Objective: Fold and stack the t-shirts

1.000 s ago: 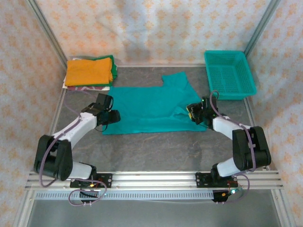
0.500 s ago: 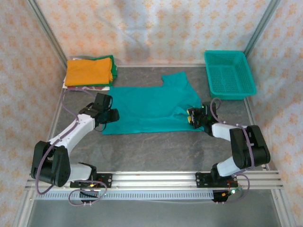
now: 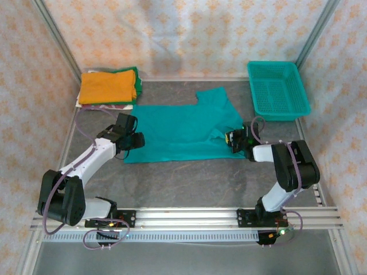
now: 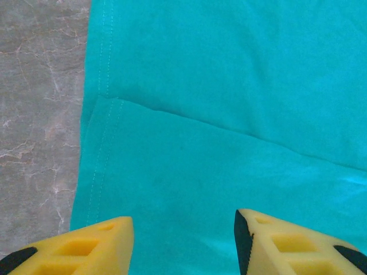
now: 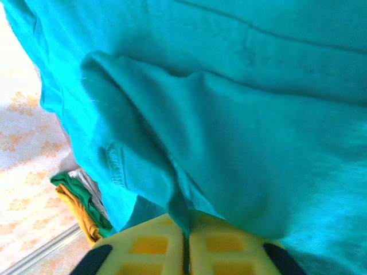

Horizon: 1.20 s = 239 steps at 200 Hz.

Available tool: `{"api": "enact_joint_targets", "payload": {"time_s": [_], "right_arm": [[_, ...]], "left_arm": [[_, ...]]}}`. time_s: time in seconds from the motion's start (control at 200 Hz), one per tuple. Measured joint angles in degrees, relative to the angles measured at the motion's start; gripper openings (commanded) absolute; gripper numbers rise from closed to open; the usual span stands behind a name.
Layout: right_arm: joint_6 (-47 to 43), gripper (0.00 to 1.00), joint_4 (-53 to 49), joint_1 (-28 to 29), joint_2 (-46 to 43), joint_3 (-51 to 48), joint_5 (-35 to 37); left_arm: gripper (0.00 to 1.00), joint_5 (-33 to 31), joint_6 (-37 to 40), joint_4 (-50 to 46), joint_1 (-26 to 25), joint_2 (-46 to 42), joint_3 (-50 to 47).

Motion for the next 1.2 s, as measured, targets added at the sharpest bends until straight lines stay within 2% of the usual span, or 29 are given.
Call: {"api": "enact_joint_targets", "payload": {"time_s": [0.1, 0.475, 0.53, 0.636, 0.791, 0.866, 0.916, 0.991, 1.041, 1.196], "right_arm": [[-1.0, 0.04, -1.4, 0.4, 0.0, 1.7, 0.4], [-10.1, 0.05, -12.9, 1.6, 0.0, 12.0, 2.4], [-11.3, 0.10, -14.3, 1.8, 1.3, 14.1, 2.5], [-13.7, 0.29, -16.9, 2.4, 3.3, 17.2, 2.8], [-17.1, 0.34, -22.0, 3.0, 3.8, 20.6, 4.5], [-18.9, 0.44, -24.6, 3.0, 3.7, 22.8, 5.7], [-21.0, 0.45, -26.0, 3.1, 3.2, 24.0, 7.0], [-23.5, 0.45, -27.9, 3.1, 1.5, 24.9, 8.4], [-25.5, 0.41, -29.1, 3.1, 0.2, 25.3, 8.8], [-30.4, 0.13, -30.0, 3.4, -2.8, 25.6, 8.7]], "left_arm": [[0.50, 0.0, 0.0, 0.0, 0.0, 0.0, 0.0], [0.50, 0.0, 0.0, 0.0, 0.0, 1.7, 0.0], [0.50, 0.0, 0.0, 0.0, 0.0, 2.0, 0.0], [0.50, 0.0, 0.0, 0.0, 0.0, 2.4, 0.0], [0.50, -0.2, 0.0, 0.1, 0.0, 2.7, 0.0], [0.50, -0.5, 0.0, 0.4, 0.0, 2.8, 0.0], [0.50, -0.6, 0.0, 0.6, 0.0, 3.0, 0.0], [0.50, -1.2, 0.0, 0.6, 0.0, 3.2, 0.0], [0.51, -1.5, 0.0, 0.6, 0.0, 3.2, 0.0], [0.51, -1.5, 0.0, 1.0, 0.0, 3.2, 0.0]]}}
